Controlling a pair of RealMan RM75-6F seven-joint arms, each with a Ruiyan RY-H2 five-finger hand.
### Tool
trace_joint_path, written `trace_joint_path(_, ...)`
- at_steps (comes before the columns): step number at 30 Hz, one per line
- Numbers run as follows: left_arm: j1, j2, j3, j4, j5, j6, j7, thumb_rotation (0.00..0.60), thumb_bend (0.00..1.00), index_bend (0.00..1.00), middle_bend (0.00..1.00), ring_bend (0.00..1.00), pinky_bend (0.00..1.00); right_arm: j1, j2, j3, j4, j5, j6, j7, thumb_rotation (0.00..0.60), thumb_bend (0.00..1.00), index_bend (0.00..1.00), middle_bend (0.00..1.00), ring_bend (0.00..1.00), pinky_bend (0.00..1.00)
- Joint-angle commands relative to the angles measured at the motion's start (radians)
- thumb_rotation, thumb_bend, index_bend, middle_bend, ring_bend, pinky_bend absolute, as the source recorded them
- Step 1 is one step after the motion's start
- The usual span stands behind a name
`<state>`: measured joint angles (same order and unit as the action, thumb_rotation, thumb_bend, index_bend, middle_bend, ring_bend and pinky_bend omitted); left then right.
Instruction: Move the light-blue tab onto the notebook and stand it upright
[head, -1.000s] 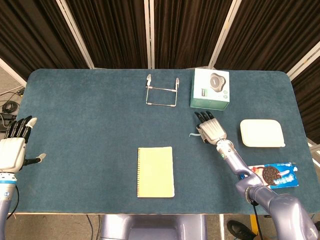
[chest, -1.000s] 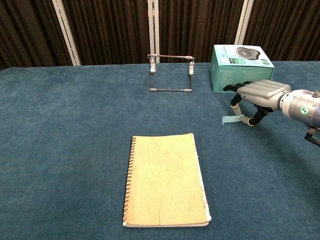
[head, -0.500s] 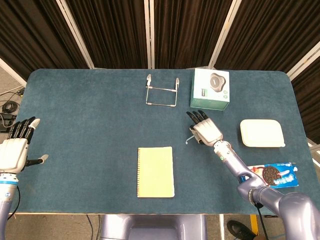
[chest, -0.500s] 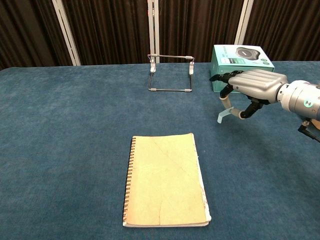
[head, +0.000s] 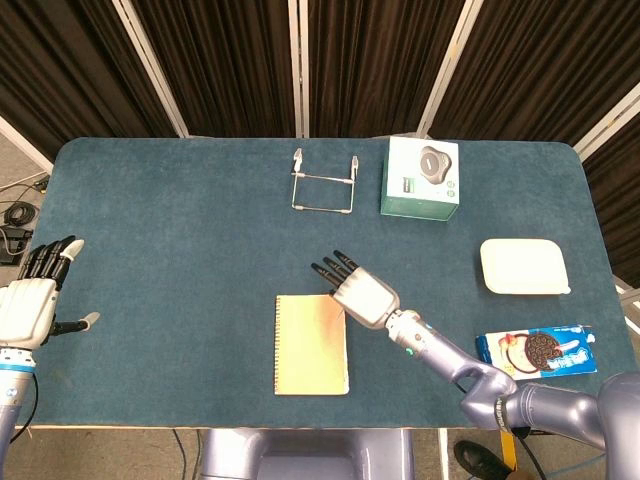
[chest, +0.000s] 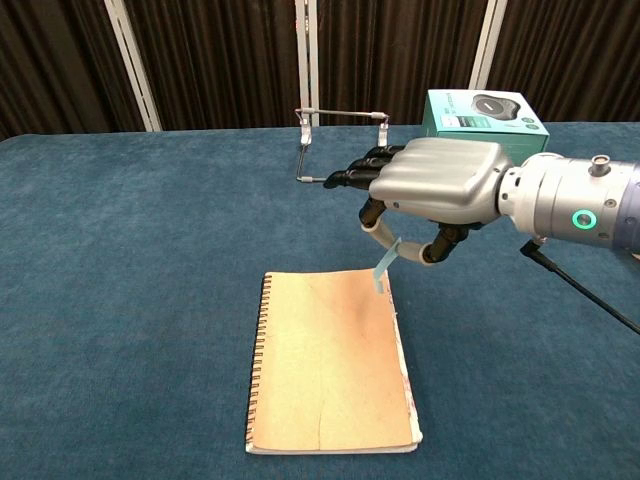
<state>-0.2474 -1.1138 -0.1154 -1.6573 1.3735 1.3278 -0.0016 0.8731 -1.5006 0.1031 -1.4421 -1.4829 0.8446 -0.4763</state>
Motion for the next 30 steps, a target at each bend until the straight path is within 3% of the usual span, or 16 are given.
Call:
trace_joint_path(1,0.0,0.004,0.001,-0.002,0.004,0.0,-0.007,0.6,0.0,0.0,0.0,0.0,0.0,0.034,-0.01,-0.006,-0.051,0.052,-0.053,-0.164,0.6,0.5,0.67,0.0,0.0,0.0)
trace_joint_path(7,0.0,0.009,0.004,-0.004,0.011,-0.001,-0.019,0.6,0.0,0.0,0.0,0.0,0.0,0.044,-0.039,-0.011,-0.056,0.14,-0.08,-0.285,0.6,0.5,0.67,0.0,0.0,0.0)
trace_joint_path(15,-0.001,0.014,0.004,-0.005,0.011,-0.002,-0.031,0.6,0.0,0.0,0.0,0.0,0.0,0.054,-0.096,-0.014,-0.033,0.206,-0.069,-0.332,0.6,0.49,0.63,0.0,0.0,0.0)
trace_joint_path(18,-0.001,0.014,0.005,-0.005,0.013,-0.002,-0.032,0.6,0.0,0.0,0.0,0.0,0.0,0.057,-0.107,-0.018,-0.029,0.235,-0.075,-0.343,0.6,0.33,0.45,0.0,0.0,0.0)
trace_joint_path(20,-0.001,0.015,0.005,-0.005,0.012,-0.002,-0.033,0.6,0.0,0.0,0.0,0.0,0.0,0.058,-0.109,-0.017,-0.036,0.259,-0.076,-0.355,0.6,0.12,0.22,0.0,0.0,0.0)
trace_joint_path(22,-0.001,0.015,0.005,-0.005,0.012,-0.002,-0.033,0.6,0.0,0.0,0.0,0.0,0.0,0.059,-0.11,-0.015,-0.048,0.281,-0.073,-0.361,0.6,0.04,0.1,0.0,0.0,0.0)
trace_joint_path(25,-0.002,0.014,0.005,-0.004,0.01,-0.004,-0.033,0.6,0.0,0.0,0.0,0.0,0.0,0.06,-0.099,-0.005,-0.075,0.282,-0.043,-0.366,0.6,0.03,0.03,0.0,0.0,0.0)
trace_joint_path(30,-0.004,0.011,0.008,0.0,0.008,-0.012,-0.031,0.6,0.0,0.0,0.0,0.0,0.0,0.033,-0.021,0.0,-0.151,0.24,0.036,-0.338,0.6,0.02,0.02,0.0,0.0,0.0)
